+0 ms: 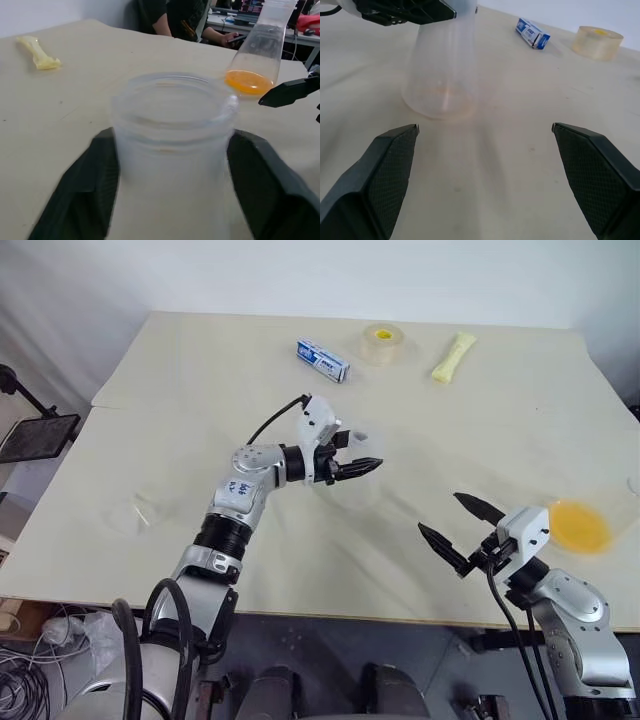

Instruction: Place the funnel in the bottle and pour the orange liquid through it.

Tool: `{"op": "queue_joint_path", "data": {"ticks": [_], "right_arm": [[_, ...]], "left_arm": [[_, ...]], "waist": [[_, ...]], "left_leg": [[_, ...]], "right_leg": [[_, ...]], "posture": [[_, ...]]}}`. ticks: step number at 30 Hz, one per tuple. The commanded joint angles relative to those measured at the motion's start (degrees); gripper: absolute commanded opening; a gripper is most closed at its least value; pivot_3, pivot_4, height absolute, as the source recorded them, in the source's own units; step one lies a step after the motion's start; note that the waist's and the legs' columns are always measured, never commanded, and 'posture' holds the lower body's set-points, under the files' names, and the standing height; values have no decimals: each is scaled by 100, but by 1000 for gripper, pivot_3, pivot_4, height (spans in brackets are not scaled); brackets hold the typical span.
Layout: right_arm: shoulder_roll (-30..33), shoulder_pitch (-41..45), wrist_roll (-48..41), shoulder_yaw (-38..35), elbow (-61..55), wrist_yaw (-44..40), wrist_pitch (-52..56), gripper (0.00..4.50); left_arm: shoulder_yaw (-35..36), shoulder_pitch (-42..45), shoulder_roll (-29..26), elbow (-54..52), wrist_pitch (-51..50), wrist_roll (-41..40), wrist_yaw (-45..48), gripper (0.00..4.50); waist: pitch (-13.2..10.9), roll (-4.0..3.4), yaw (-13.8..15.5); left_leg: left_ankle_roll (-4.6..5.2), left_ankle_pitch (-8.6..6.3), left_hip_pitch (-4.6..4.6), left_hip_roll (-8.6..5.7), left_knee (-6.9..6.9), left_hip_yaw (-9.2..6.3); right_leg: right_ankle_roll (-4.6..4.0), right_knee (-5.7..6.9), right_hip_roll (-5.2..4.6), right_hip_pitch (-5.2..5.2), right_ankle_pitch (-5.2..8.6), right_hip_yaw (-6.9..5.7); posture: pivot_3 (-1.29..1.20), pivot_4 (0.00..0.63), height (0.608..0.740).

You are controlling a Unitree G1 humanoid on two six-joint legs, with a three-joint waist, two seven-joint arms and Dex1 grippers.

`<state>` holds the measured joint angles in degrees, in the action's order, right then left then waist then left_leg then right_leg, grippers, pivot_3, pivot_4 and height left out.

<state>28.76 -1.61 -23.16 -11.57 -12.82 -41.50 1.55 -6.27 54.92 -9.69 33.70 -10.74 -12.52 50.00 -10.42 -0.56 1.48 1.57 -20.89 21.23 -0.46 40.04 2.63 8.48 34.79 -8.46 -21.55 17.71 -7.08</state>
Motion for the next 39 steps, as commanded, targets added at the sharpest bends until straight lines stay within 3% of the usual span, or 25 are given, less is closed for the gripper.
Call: {"op": "queue_joint_path", "data": {"ticks": [1, 11, 16, 21, 29, 34, 39], "right_arm": [[-15, 11, -64, -128, -137, 44, -107, 4500], [64, 110, -64, -152, -32, -43, -134, 4500], [187, 278, -126, -189, 166, -239, -112, 4500], [553, 444, -363, -179, 401, -815, 83, 4500], [741, 688, -506, -107, 634, -1260, 316, 4500], [872, 926, -516, -30, 968, -1626, 458, 4500], [889, 1107, -488, 23, 1282, -1889, 430, 4500]], "left_arm": [[-29, 16, 8, -217, -99, 41, 18, 4476], [99, -452, -414, -1378, -894, -208, 107, 4476], [355, -925, -1112, -2242, -1546, -508, 401, 4476], [1180, -1492, -2116, -2973, -1986, -905, 386, 4476], [2743, -3002, -2958, -3654, -1678, -1263, 105, 4476], [4571, -5318, -2965, -4566, -1608, -1585, 31, 4476], [5432, -6487, -2581, -4500, -852, -1612, -132, 4476]], "waist": [[0, 0, 1], [0, 0, -7], [0, -1, -26], [0, -1, -43], [0, -1, -6], [0, -1, -154], [-1, 2, -70]], "left_leg": [[0, 0, 0, 0, 0, 0], [0, 0, -1, 4, 0, -32], [0, 0, -3, 7, 0, -42], [-1, 0, -6, 19, -4, -46], [0, 0, -6, 24, 0, -55], [-2, -3, -14, 27, -12, -51], [-3, -4, -12, 30, -3, -54]], "right_leg": [[0, 0, 0, 0, 0, 0], [0, 0, 0, 0, 0, 3], [0, 2, 0, 0, 0, 6], [-1, 4, 3, -2, 1, 6], [-1, 8, -5, 0, 1, 10], [-1, 6, -7, -1, 1, 18], [-3, -4, -7, 8, 2, 11]], "posture": [[0, 150, 740], [0, 150, 740], [0, 150, 740], [0, 150, 740], [0, 150, 740], [0, 150, 740], [0, 150, 740]]}}
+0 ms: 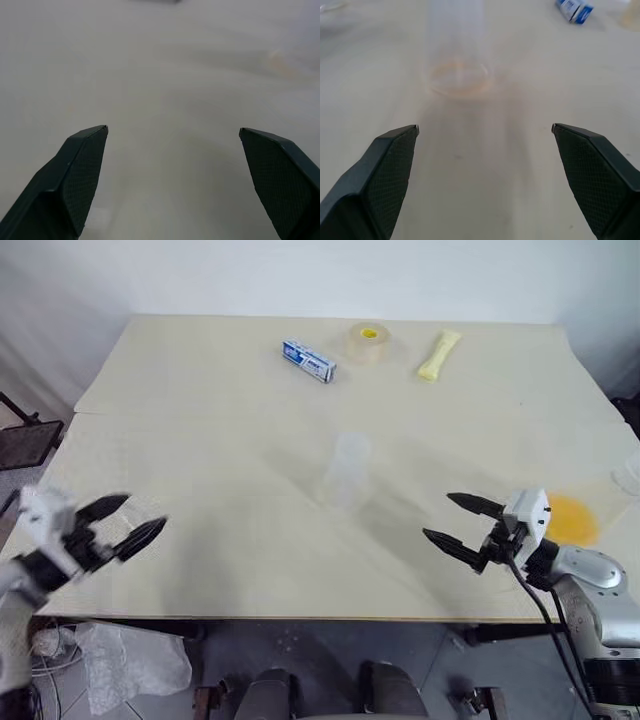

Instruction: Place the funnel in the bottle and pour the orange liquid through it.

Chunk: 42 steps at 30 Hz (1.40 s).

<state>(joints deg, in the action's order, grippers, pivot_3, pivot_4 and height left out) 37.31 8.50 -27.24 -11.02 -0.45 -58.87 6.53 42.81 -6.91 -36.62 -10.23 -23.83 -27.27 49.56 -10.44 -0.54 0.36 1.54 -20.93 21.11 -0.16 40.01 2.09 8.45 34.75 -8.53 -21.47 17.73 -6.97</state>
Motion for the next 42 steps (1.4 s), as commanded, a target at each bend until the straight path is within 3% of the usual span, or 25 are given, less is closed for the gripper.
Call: {"op": "queue_joint_path", "data": {"ticks": [1, 5, 9, 21, 31, 34, 42], "right_arm": [[30, 136, -63, -27, 124, -195, -94, 4500], [46, 227, -43, -3, 346, -379, -144, 4500], [9, 322, -3, 26, 536, -480, -235, 4500], [-115, 422, 71, 47, 802, -525, -547, 4500], [-119, 208, 54, -24, 561, -365, -550, 4500], [-120, 131, 52, -59, 431, -278, -544, 4500], [-84, -87, 6, -112, 125, -120, -445, 4500]], "left_arm": [[700, -496, 188, -90, 587, -156, -108, 4476], [1077, -1160, 364, -171, 796, -303, -128, 4476], [907, -1192, 377, -158, 912, -293, -326, 4476], [-336, 245, -234, 1302, 1752, 766, -1058, 4476], [-1128, 1048, -424, 2181, 1853, 955, -1034, 4476], [-1224, 1039, -456, 2142, 1857, 908, -926, 3908], [-1192, 922, -564, 2019, 1593, 817, -848, 1390]], "waist": [[1, 2, 66], [3, 4, 106], [3, 4, 115], [3, 4, 84], [3, 5, 82], [3, 4, 76], [3, 4, 86]], "left_leg": [[1, 0, -2, -2, 3, 1], [10, -5, -1, -5, 5, 4], [12, -6, 0, -5, 5, 4], [11, -6, -4, -4, 4, 17], [11, -6, -5, -4, 3, 19], [11, -6, -5, -4, 3, 19], [10, -7, -5, -4, 3, 18]], "right_leg": [[0, 0, -2, 4, 0, 5], [0, -5, -4, 3, 0, 13], [0, -5, -5, 3, 0, 13], [0, 3, -1, -3, 0, 11], [0, 11, -1, -6, 0, 8], [0, 10, -1, -7, 0, 8], [0, 12, -2, -8, 0, 9]], "posture": [[0, 150, 740], [0, 150, 740], [0, 150, 740], [0, 150, 740], [0, 150, 740], [0, 150, 740], [0, 150, 740]]}}
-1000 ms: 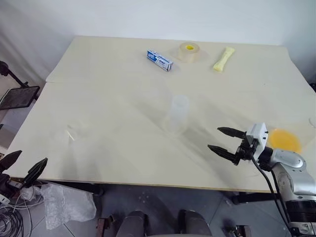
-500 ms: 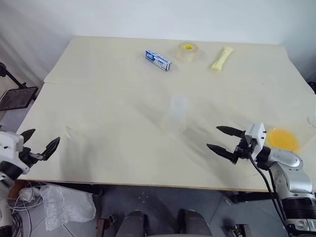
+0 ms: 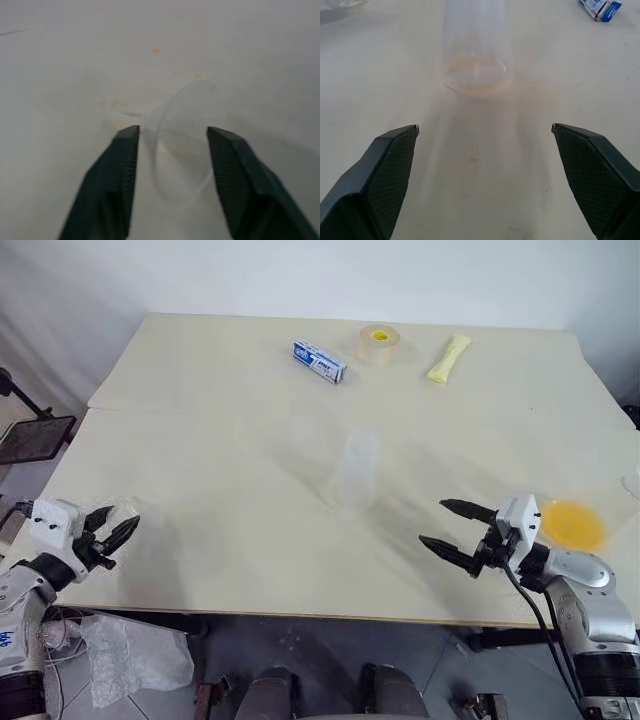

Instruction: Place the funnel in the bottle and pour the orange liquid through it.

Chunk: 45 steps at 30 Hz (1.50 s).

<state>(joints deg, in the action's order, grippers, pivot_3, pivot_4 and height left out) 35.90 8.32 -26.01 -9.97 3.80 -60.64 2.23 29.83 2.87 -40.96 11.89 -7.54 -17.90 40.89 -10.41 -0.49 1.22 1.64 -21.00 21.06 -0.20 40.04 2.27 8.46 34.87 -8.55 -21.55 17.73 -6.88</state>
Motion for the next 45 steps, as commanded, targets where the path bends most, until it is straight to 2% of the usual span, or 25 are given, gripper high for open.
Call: {"op": "queue_joint_path", "data": {"ticks": [1, 4, 5, 13, 16, 21, 26, 30, 39, 45], "right_arm": [[61, -89, -122, -218, -339, 73, 3, 4500], [71, -112, -131, -221, -413, 106, 47, 4500], [74, -111, -129, -219, -426, 114, 54, 4500], [106, 32, -116, -200, -493, 207, 153, 4500], [117, 53, -116, -208, -516, 223, 195, 4500], [126, 113, -101, -216, -495, 240, 162, 4500], [194, 218, -186, -302, -510, 166, 196, 4500], [201, 227, -230, -362, -628, 181, 166, 4500], [-68, 4, -250, -340, -1215, 634, 200, 4500], [-245, -212, -174, -301, -1667, 1017, 222, 4500]], "left_arm": [[109, -53, -140, -185, -42, -127, 27, 1057], [104, -26, -154, -167, -31, -131, 46, 109], [96, -15, -155, -164, -2, -125, 61, 45], [10, 48, -179, -889, -304, -336, 164, 45], [-24, 135, -207, -1438, -780, -704, 253, 45], [-209, 796, -336, -1918, -1538, -1099, 151, 45], [-710, 1932, -496, -1907, -2447, -1478, 195, 45], [-1256, 3229, -478, -1403, -3187, -1649, 277, 45], [-2530, 5959, 93, 406, -4627, -1582, 800, 45], [-3527, 7661, 546, 2238, -5289, -1135, 1737, 45]], "waist": [[0, 0, 0], [0, 0, -2], [0, 0, -2], [0, 0, 7], [0, 0, -2], [0, 0, 15], [0, 0, 6], [-1, 1, 11], [-4, 6, 1], [-7, 11, 8]], "left_leg": [[0, 0, 0, 0, 0, 0], [0, 0, 0, 1, 0, 0], [0, 0, 0, 0, 0, 0], [0, 0, 1, -1, 1, -1], [0, 0, 0, 0, 0, -2], [0, 0, 2, -1, 4, -5], [0, 0, 1, -3, 4, -3], [0, 1, 3, -5, 6, -6], [-1, 1, 7, -24, 6, -4], [-1, 1, 14, -30, 6, 3]], "right_leg": [[0, 0, 0, 0, 0, 0], [0, 0, 0, 0, 0, 0], [0, 0, 0, 0, 0, 0], [0, 0, -2, 0, 0, 2], [0, 1, -1, 0, 0, 1], [0, 2, -1, 0, 0, 2], [0, 4, -1, 1, 0, 2], [0, 5, 2, 1, 0, -2], [1, 8, 10, -1, 0, -9], [1, 6, 11, -3, 0, -12]], "posture": [[0, 150, 740], [0, 150, 740], [0, 150, 740], [0, 150, 740], [0, 150, 740], [0, 150, 740], [0, 150, 740], [0, 150, 740], [0, 150, 740], [0, 150, 740]]}}
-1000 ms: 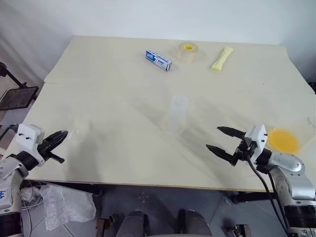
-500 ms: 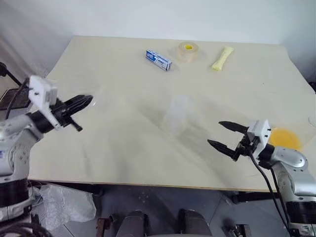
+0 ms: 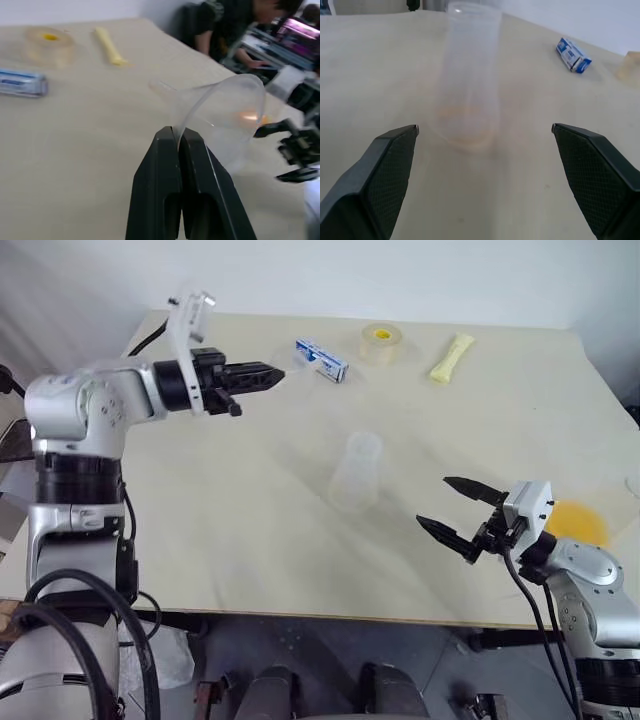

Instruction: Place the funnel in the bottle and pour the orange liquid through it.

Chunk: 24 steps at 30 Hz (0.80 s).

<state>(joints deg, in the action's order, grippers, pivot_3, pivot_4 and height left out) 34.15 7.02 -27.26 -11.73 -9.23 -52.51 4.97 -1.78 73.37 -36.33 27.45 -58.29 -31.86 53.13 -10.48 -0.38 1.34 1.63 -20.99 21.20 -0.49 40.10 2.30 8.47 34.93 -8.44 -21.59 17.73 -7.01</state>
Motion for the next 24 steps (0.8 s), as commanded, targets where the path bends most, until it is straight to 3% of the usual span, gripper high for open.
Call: {"op": "queue_joint_path", "data": {"ticks": [1, 12, 24], "right_arm": [[-100, -114, -40, -134, -429, 273, -56, 4500], [-190, -499, -37, -156, -997, 741, -6, 4500], [-224, -757, 1, -108, -1299, 1053, -10, 4500]], "left_arm": [[-494, 874, 176, 1005, -235, 355, 683, 45], [-1882, 2354, 643, 3048, -448, 1519, 2938, 45], [-2061, 2730, 1128, 4102, 126, 2501, 3772, 45]], "waist": [[0, 0, -8], [-8, 8, -15], [-17, 21, -2]], "left_leg": [[0, 0, -3, 0, -2, 11], [0, 0, 4, 6, -9, 64], [0, 0, 12, 8, -6, 67]], "right_leg": [[1, 0, 0, 0, 0, 2], [1, -4, 3, -17, 1, 6], [1, 2, 2, -31, 1, 13]], "posture": [[0, 150, 740], [0, 150, 740], [0, 150, 740]]}}
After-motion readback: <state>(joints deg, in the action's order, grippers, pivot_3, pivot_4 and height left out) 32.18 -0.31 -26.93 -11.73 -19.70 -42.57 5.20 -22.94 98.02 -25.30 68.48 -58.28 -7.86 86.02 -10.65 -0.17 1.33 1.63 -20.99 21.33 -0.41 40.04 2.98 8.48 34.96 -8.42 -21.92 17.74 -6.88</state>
